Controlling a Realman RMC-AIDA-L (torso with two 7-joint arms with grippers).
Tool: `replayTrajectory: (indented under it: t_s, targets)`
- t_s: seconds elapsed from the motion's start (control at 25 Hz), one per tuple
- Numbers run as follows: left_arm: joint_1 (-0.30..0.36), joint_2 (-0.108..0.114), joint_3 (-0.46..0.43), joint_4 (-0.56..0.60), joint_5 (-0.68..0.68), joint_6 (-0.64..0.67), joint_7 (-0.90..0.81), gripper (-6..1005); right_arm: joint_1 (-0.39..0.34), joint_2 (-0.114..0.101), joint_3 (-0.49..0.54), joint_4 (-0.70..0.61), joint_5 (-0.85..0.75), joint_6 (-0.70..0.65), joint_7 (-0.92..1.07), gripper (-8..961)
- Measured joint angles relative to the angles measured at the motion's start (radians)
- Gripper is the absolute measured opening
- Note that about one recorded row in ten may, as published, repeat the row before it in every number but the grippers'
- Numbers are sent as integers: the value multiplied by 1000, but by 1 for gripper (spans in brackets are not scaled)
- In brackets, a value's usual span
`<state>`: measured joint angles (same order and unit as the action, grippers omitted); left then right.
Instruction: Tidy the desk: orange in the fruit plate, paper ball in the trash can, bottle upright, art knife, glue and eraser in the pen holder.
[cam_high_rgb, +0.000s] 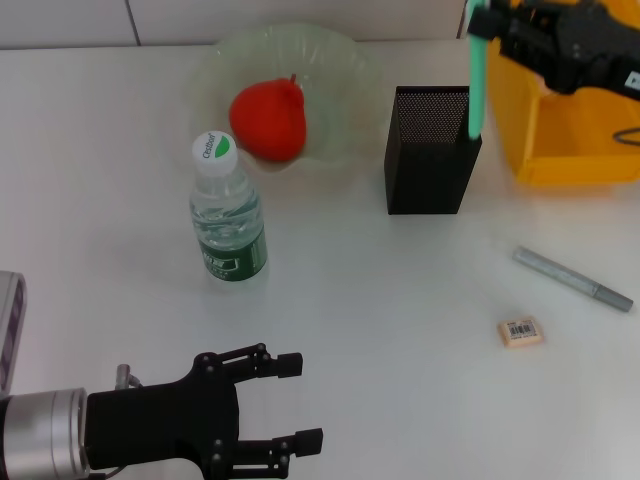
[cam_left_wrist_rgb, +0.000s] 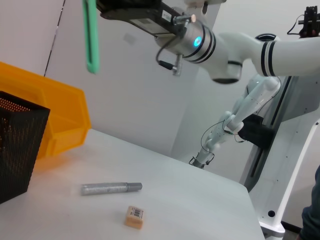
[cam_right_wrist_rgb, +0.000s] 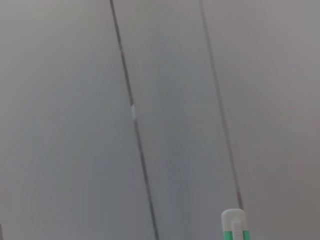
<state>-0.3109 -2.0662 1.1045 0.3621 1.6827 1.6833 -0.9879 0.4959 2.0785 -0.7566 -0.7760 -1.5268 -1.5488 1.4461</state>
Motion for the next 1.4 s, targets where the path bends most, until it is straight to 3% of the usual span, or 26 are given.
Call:
replayTrajectory:
  t_s: [0.24, 0.52, 0.88, 1.08, 1.24, 1.4]
  targets:
    - [0, 0, -2, 0, 0, 1, 0, 829, 33, 2, 20, 248, 204, 76, -336, 210]
    - [-7, 0, -7, 0, -1, 0, 0, 829, 95, 4, 13, 371, 216, 205, -458, 220]
    - [-10, 1, -8, 0, -1, -7, 0, 829, 107, 4, -16, 381, 211, 234, -459, 233]
    - [-10, 1, -9, 0, -2, -8, -3, 829, 107, 4, -16, 379, 212, 232, -456, 467]
    - [-10, 2, -9, 0, -2, -8, -5, 829, 99, 2, -15, 357, 214, 212, -418, 523]
    - [-10, 2, -9, 0, -5, -7, -5, 829, 64, -4, -53, 229, 183, 184, -267, 580]
